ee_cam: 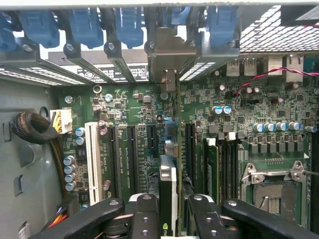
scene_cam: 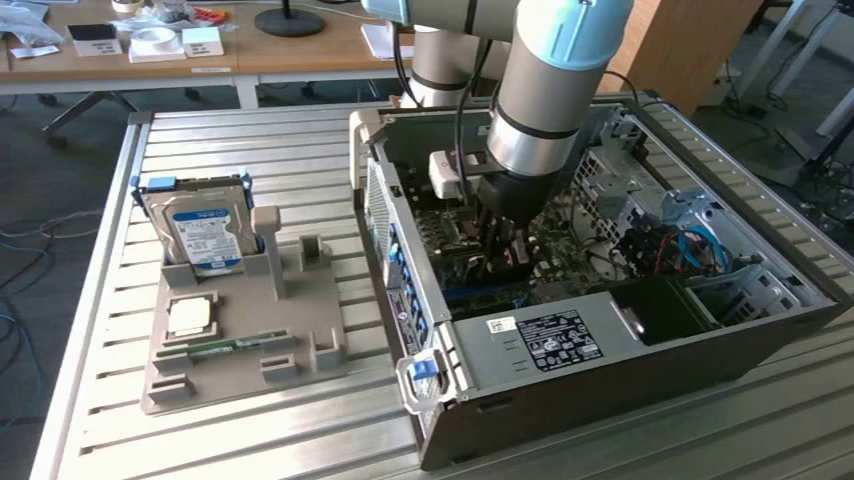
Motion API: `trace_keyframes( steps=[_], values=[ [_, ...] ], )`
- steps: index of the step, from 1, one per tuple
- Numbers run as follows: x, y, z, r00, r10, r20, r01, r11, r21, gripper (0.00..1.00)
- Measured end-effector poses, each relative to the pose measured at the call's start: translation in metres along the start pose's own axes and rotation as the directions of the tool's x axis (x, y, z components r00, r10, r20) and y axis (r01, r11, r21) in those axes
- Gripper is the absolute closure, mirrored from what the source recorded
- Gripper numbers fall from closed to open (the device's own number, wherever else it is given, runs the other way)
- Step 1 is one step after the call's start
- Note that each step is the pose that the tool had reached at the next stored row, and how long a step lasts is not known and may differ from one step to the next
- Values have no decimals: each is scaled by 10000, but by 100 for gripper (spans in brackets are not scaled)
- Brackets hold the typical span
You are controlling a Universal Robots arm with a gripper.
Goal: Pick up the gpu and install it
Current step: 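Insert the gpu into the slot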
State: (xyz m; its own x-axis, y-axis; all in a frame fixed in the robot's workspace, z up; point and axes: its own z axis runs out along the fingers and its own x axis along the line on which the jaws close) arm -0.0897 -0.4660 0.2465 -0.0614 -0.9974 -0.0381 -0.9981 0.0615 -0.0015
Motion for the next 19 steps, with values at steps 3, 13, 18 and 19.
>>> trace_keyframes(
  steps=[3, 13, 18, 19],
  values=[
    [1, 0, -2, 10000, 0, -1, 0, 10000, -1, 73],
    [0, 3, -2, 9998, -206, -2, 206, 9998, -5, 73],
    [-9, 3, -2, 9998, -205, -3, 205, 9998, -5, 73],
    [-12, 4, -1, 9998, -205, -3, 205, 9998, -5, 73]
  ],
)
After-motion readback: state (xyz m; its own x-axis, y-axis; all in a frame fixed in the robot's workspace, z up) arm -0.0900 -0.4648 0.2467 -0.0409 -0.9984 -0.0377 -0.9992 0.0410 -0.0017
